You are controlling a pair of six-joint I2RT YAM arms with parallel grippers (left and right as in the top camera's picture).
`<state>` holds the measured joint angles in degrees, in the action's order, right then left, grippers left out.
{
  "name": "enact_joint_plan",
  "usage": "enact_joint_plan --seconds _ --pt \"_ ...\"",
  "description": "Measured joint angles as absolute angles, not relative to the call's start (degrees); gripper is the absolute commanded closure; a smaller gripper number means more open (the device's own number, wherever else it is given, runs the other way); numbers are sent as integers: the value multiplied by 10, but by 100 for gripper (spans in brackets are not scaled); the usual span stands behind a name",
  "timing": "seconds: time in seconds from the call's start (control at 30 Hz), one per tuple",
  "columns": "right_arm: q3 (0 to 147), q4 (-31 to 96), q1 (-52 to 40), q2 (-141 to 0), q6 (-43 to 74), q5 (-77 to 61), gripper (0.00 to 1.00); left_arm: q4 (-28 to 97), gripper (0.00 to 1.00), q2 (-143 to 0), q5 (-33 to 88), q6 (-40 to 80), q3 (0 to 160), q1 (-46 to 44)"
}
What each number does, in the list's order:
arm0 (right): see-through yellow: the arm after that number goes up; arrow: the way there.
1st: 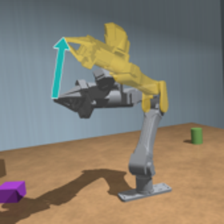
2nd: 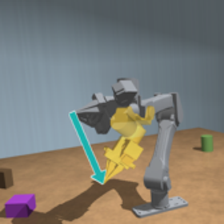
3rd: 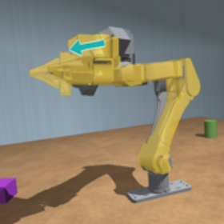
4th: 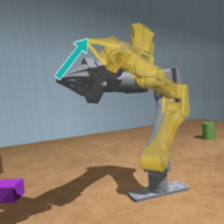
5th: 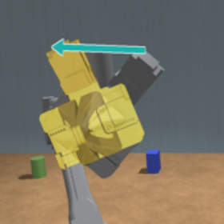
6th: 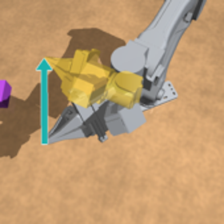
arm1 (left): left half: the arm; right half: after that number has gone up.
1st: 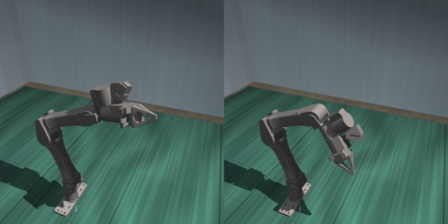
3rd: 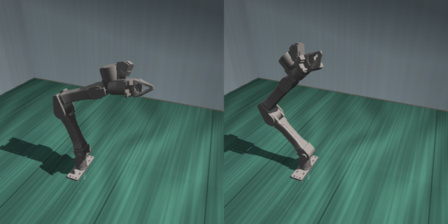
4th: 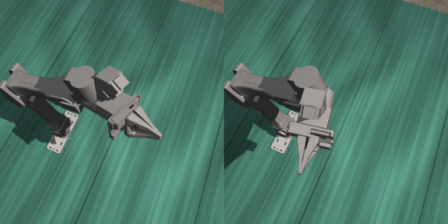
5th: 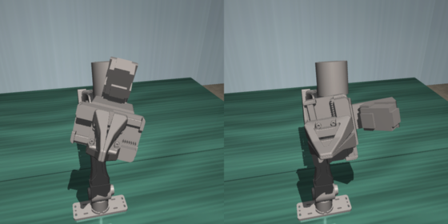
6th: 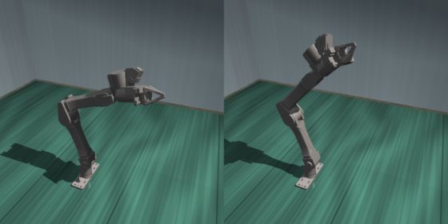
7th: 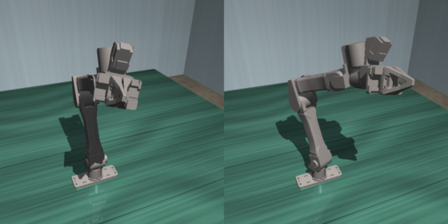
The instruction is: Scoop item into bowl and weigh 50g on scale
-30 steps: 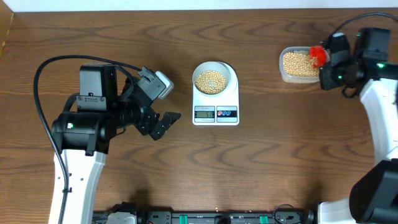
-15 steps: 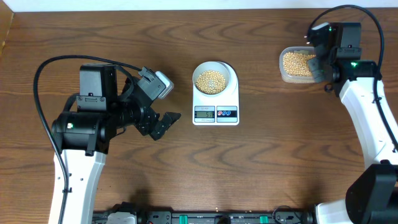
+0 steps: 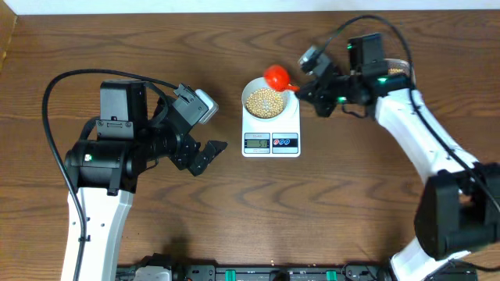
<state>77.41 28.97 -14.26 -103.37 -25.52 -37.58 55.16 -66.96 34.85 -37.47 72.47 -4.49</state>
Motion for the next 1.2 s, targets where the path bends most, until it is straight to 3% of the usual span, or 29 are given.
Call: enact_joint_plan --seconds 0.5,1.2 --pt "774 272 -248 -1081 -295 -175 99 552 1 -670 349 -375 725 -45" --pt "774 296 -199 -1080 -226 -319 99 552 1 -670 349 -375 725 -45"
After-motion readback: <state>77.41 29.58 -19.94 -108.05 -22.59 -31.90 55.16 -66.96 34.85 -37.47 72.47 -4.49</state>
